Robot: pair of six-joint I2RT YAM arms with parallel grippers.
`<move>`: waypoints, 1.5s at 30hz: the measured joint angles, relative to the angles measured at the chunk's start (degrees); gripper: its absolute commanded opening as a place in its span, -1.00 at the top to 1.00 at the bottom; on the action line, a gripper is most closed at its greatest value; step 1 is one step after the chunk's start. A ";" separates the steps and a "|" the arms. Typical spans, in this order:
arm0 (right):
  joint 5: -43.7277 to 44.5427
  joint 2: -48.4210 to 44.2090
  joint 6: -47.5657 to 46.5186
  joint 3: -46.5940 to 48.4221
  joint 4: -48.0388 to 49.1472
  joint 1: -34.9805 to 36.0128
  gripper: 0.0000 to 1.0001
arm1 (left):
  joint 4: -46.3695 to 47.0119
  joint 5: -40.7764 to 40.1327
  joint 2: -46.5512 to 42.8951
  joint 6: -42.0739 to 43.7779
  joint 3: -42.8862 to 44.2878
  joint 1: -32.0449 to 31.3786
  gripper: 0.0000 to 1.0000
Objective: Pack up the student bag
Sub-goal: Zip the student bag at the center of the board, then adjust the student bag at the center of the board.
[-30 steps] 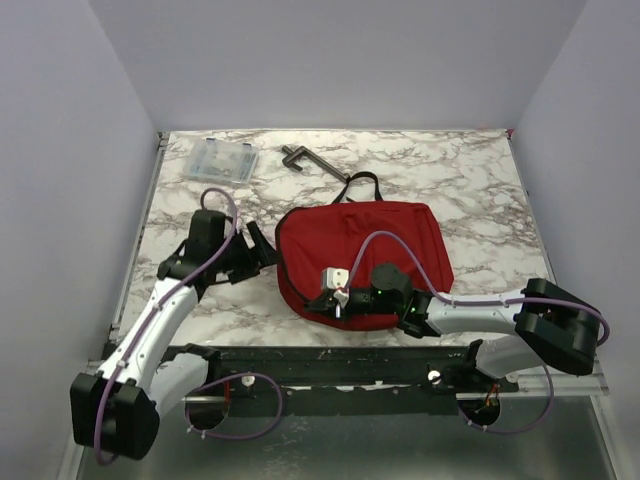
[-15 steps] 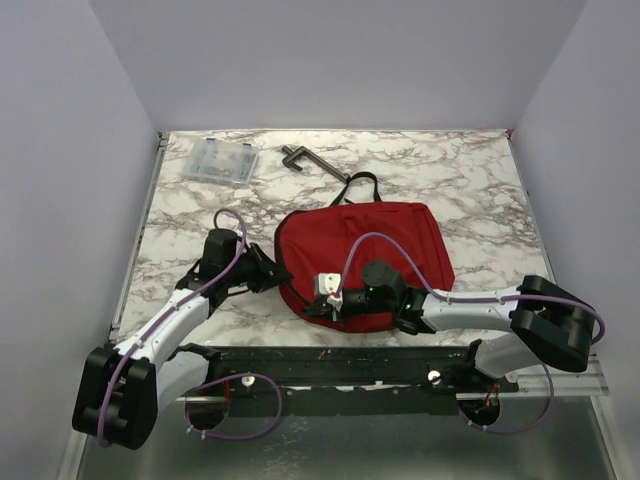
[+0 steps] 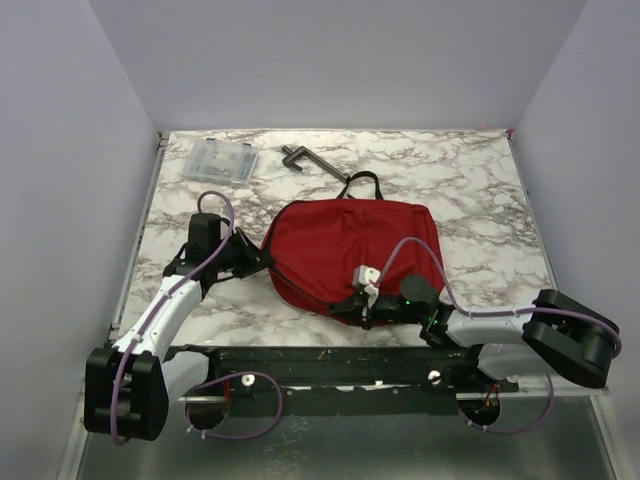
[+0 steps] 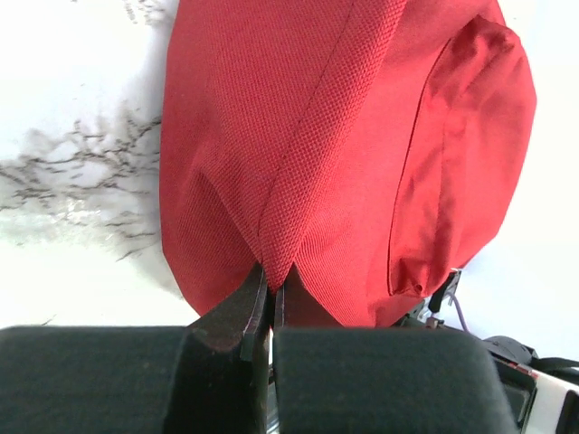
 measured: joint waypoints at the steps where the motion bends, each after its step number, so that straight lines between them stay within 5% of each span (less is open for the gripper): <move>1: 0.87 -0.98 2.16 -1.99 2.45 -0.39 0.99 | -0.70 0.02 0.20 0.50 0.07 0.57 1.00; 9: 11.58 -9.35 16.02 -12.61 10.80 -1.77 0.93 | -2.34 1.36 0.55 2.56 0.20 1.84 1.00; 10: 13.22 -10.43 16.98 -12.96 10.27 -1.90 0.80 | -2.32 1.46 0.59 2.71 0.20 1.88 0.93; 12: 15.17 -12.20 17.99 -12.76 8.33 -1.90 0.44 | -2.32 1.70 0.63 3.30 0.22 1.90 0.10; 14: 15.67 -13.99 17.62 -11.32 3.43 -1.90 0.01 | -2.29 1.81 0.96 4.24 0.33 2.23 -0.28; 15: 15.67 -14.58 17.31 -10.14 0.92 -1.92 -0.59 | -2.27 1.84 1.22 4.59 0.46 2.45 -0.38; 16: 15.63 -15.13 17.00 -8.81 -1.49 -1.95 -0.99 | -2.23 1.77 1.42 4.85 0.57 2.78 -0.46; 21: 15.82 -19.65 16.72 -1.95 -13.09 -2.01 -1.00 | -2.34 0.39 2.25 6.10 1.40 3.30 -0.59; 27: 24.50 -21.84 22.47 8.50 -26.40 -2.01 -1.00 | -1.60 -0.50 8.87 6.67 6.60 3.28 -0.43; 34: 33.68 -14.38 25.44 21.59 -43.69 -2.27 -1.00 | 0.42 0.39 16.44 5.90 8.15 2.49 0.68; 38: 36.30 -9.66 24.28 27.17 -52.43 -2.86 -1.00 | 0.76 1.09 15.45 5.51 8.94 1.18 1.00; 45: 39.60 -4.20 19.98 38.86 -61.35 -4.20 -1.00 | -4.74 1.44 8.15 8.48 16.83 -0.48 1.00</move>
